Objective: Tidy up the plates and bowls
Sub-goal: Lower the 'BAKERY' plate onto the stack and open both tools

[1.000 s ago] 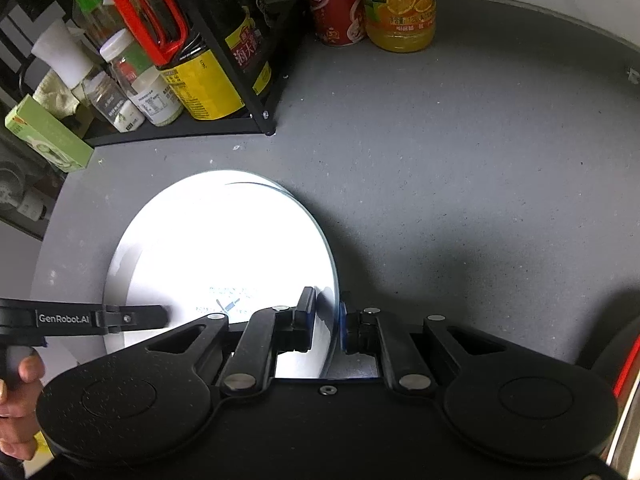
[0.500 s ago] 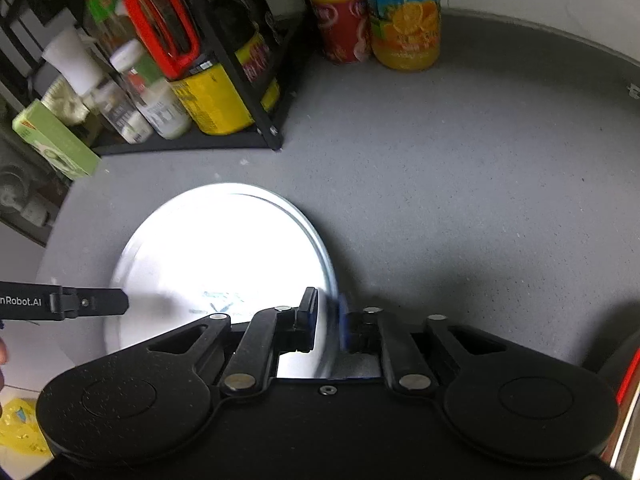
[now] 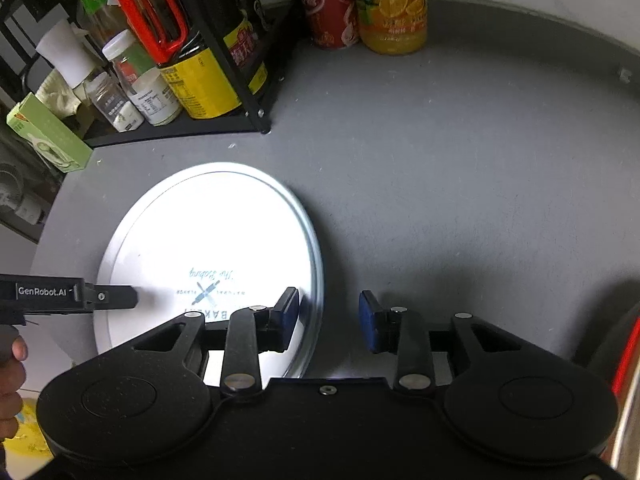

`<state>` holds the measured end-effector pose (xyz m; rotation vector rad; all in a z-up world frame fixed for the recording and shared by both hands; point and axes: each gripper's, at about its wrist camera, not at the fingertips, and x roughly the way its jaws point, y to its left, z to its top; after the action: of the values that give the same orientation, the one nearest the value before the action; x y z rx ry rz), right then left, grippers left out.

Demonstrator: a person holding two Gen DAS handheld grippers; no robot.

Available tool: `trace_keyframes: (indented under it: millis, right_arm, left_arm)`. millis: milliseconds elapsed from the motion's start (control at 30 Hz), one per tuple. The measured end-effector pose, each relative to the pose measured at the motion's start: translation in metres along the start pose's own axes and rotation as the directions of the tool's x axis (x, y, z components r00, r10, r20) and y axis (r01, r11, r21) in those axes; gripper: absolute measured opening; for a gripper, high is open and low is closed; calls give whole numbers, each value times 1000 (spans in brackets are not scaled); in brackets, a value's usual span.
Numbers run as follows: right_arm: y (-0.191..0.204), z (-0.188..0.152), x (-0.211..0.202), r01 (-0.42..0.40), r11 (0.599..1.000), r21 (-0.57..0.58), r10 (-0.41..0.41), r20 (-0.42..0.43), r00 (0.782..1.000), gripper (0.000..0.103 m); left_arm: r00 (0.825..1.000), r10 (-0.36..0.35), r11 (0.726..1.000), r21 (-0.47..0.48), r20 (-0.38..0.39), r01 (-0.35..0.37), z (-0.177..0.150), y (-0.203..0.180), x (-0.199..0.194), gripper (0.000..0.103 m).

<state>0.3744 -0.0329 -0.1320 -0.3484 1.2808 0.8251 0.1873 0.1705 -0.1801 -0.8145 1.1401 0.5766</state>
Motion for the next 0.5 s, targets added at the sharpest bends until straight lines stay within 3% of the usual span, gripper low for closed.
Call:
trace_keyframes:
  millis: [100, 233, 500]
  right_arm:
    - [0, -1, 3, -20, 1000, 7, 20, -15, 1000, 28]
    - [3, 3, 5, -43, 999, 7, 43, -22, 999, 21]
    - [5, 3, 6, -33, 999, 5, 33, -22, 999, 25]
  left_arm:
    - [999, -53, 998, -18, 1, 53, -1, 4, -1, 39]
    - [998, -57, 998, -27, 1, 57, 0, 5, -2, 36]
    - [997, -82, 995, -56, 11, 82, -3, 14, -4, 31]
